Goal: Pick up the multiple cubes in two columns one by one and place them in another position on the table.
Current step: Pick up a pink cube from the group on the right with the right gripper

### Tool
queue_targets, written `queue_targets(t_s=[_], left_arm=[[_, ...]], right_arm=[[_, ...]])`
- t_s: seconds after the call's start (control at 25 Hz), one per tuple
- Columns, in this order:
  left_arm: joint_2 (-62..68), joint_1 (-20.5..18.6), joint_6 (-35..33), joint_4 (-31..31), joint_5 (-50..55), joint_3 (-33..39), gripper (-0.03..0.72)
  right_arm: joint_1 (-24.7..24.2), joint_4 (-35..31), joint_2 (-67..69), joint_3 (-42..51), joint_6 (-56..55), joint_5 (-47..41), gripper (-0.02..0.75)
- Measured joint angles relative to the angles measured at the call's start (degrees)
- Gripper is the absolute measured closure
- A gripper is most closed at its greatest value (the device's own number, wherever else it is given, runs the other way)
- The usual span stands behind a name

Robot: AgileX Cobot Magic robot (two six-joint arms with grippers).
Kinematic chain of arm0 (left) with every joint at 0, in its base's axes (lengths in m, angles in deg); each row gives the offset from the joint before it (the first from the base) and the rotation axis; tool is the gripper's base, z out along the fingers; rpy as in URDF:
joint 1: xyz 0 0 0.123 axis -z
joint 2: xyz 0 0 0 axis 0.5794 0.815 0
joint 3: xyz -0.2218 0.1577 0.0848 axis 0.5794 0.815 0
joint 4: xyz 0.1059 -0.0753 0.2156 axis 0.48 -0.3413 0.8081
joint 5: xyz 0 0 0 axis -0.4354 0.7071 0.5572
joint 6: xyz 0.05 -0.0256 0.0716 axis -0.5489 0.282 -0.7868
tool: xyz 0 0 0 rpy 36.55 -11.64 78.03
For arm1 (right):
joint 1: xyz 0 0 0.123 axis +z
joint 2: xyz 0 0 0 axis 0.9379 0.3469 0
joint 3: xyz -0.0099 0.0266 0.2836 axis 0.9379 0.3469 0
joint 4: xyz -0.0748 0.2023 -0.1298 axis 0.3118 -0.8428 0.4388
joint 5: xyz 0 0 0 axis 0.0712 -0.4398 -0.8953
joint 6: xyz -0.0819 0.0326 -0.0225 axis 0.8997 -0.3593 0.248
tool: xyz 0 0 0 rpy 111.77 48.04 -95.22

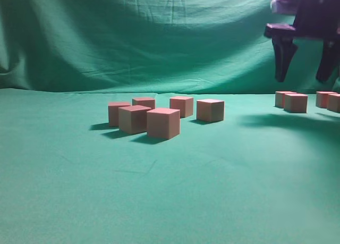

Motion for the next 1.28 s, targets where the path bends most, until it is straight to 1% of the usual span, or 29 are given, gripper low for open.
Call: queue_targets(t_s=[0.28,0.44,0.48,0.52,0.56,0.76,0.92,1.12,1.28], left_arm=[[0.00,0.00,0.00,0.00,0.00,0.00,0.688],[0.00,0.00,0.00,0.00,0.00,0.00,0.688],[0.00,0.00,0.00,0.00,0.00,0.00,0.688],[0.00,0.00,0.00,0.00,0.00,0.00,0.688],[0.00,0.00,0.00,0.00,0.00,0.00,0.688],[0.00,0.00,0.00,0.00,0.00,0.00,0.688],[0.00,0.00,0.00,0.00,0.00,0.00,0.688],[0.00,0.00,0.00,0.00,0.00,0.00,0.688],[0.00,0.00,0.00,0.00,0.00,0.00,0.688]], right_arm=[[0.00,0.00,4.11,0.00,-0.33,6.17,0.157],[0.00,0.00,5.70,0.00,-0.42,7.42,0.157],[0.00,0.00,6.04,0.00,-0.42,7.54,0.216],[0.00,0.00,6.15,0.00,-0.42,7.54,0.214],[0.00,0.00,6.26,0.00,-0.42,7.64,0.267],[0.00,0.00,6.65,0.00,-0.42,8.23,0.468],[0.00,0.00,6.65,-0.55,-0.45,7.31,0.466],[0.00,-0.33,5.52,-4.95,-0.55,-1.46,0.466],[1.10,-2.01,0.23,-8.30,-0.55,-6.92,0.466]])
